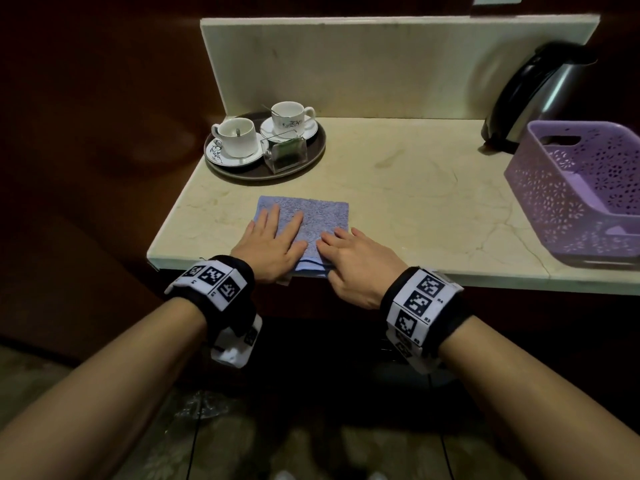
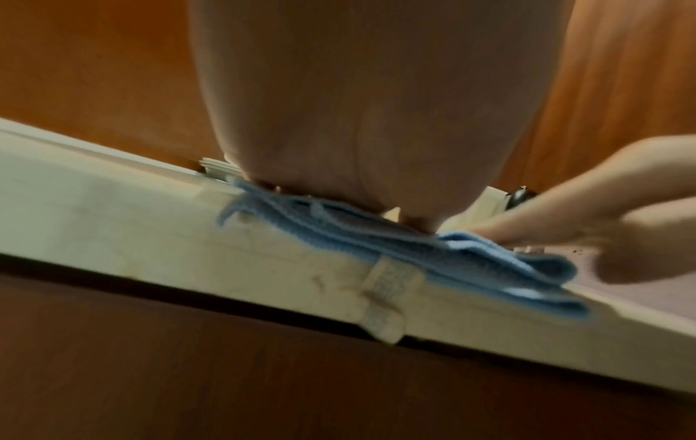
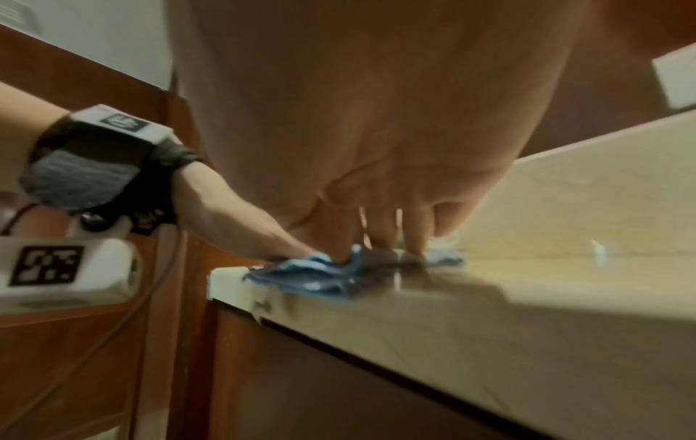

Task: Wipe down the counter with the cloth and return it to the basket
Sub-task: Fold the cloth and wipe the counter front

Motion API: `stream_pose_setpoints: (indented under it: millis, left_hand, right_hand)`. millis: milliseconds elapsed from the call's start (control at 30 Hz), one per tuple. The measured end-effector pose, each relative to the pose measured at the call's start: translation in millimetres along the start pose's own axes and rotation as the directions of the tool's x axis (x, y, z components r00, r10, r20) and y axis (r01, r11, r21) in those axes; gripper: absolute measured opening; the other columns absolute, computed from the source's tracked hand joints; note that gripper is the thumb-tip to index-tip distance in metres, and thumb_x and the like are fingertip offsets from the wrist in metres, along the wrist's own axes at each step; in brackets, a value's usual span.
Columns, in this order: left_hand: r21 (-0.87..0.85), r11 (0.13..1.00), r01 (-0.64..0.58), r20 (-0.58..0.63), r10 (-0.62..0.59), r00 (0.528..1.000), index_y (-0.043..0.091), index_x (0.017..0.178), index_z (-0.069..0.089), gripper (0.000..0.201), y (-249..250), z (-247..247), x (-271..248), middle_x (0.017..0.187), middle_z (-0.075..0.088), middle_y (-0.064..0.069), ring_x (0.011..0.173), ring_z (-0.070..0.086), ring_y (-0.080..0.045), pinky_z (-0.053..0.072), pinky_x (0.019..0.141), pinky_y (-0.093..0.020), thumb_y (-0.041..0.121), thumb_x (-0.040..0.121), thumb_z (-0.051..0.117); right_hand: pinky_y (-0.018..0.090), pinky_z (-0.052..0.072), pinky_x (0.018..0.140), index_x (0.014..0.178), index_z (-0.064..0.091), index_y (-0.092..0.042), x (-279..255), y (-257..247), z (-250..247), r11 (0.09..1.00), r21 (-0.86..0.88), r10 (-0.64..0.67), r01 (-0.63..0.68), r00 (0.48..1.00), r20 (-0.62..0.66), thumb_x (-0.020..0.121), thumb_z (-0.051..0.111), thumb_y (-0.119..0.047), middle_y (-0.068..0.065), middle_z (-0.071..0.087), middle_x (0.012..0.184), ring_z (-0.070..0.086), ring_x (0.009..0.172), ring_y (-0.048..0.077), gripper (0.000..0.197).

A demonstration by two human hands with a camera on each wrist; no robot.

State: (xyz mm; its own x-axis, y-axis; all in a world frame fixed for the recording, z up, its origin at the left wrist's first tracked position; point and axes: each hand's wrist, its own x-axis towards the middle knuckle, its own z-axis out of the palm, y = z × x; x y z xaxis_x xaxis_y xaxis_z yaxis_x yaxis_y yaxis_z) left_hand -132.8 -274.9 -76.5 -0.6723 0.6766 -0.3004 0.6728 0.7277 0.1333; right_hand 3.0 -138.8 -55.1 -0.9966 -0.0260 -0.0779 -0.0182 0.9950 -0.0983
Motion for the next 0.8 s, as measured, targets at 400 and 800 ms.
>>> stream_pose_setpoints:
  millis: [400,800]
  left_hand:
    - [-0.011,0.958,-0.287,0.044,0.287,0.957,0.026,0.157,0.01,0.066,-30,-27,9,0.162,0.001,-0.014,0.151,-0.002,-0.028,0.006,0.121,-0.036,0.045,0.101,0.039]
    - [0.117,0.955,-0.272,0.043,0.268,0.962,0.022,0.156,-0.004,0.083,-10,-4,18,0.163,-0.009,-0.015,0.149,-0.012,-0.032,0.003,0.122,-0.047,0.069,0.089,0.006]
  right_hand:
    - [0.039,0.0,0.123,0.157,0.001,-0.015,9,-25,29,0.992,0.103,0.068,-0.07,0.997,0.022,0.095,0.036,-0.038,0.008,-0.006,0.164,-0.008,0.151,0.022,0.075]
    - [0.038,0.005,0.124,0.157,0.008,-0.017,-7,-3,24,0.989,0.112,0.095,-0.095,0.995,0.011,0.093,0.035,-0.036,0.006,0.001,0.165,-0.001,0.152,0.019,0.072]
